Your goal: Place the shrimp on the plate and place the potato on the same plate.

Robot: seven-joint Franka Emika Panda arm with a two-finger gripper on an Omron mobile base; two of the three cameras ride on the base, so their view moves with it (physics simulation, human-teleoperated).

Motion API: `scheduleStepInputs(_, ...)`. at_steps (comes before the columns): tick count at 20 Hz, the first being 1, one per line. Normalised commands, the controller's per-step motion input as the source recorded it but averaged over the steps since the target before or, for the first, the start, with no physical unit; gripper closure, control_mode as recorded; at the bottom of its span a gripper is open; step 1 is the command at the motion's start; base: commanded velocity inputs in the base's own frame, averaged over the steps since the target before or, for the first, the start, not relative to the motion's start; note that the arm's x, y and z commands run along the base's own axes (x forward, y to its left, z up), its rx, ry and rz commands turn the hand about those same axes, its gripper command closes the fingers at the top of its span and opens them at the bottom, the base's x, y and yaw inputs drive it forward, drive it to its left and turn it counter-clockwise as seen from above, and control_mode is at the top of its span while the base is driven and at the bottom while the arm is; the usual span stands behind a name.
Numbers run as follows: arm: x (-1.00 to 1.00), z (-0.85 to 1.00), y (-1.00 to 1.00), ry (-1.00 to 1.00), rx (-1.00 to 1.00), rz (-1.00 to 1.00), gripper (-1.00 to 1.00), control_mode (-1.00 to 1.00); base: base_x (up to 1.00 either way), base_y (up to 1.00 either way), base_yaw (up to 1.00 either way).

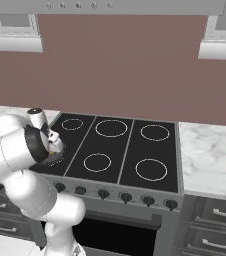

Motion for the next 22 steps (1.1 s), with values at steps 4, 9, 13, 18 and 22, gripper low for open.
scheduleStepInputs(4, 0.27, 0.0, 0.08, 0.0, 0.0, 0.0, -1.0, -1.0, 0.0, 0.0, 0.0)
scheduleStepInputs(9, 0.25, -0.06, 0.1, 0.0, 0.0, 0.0, -1.0, -1.0, 0.0, 0.0, 0.0)
scheduleStepInputs(13, 0.24, -0.14, 0.01, 0.0, 0.0, 0.0, -1.0, -1.0, 0.0, 0.0, 0.0)
scheduleStepInputs(18, 0.16, -0.28, 0.01, 0.0, 0.0, 0.0, -1.0, -1.0, 0.0, 0.0, 0.0)
scheduleStepInputs(22, 0.04, -0.21, 0.01, 0.0, 0.0, 0.0, -1.0, -1.0, 0.0, 0.0, 0.0)
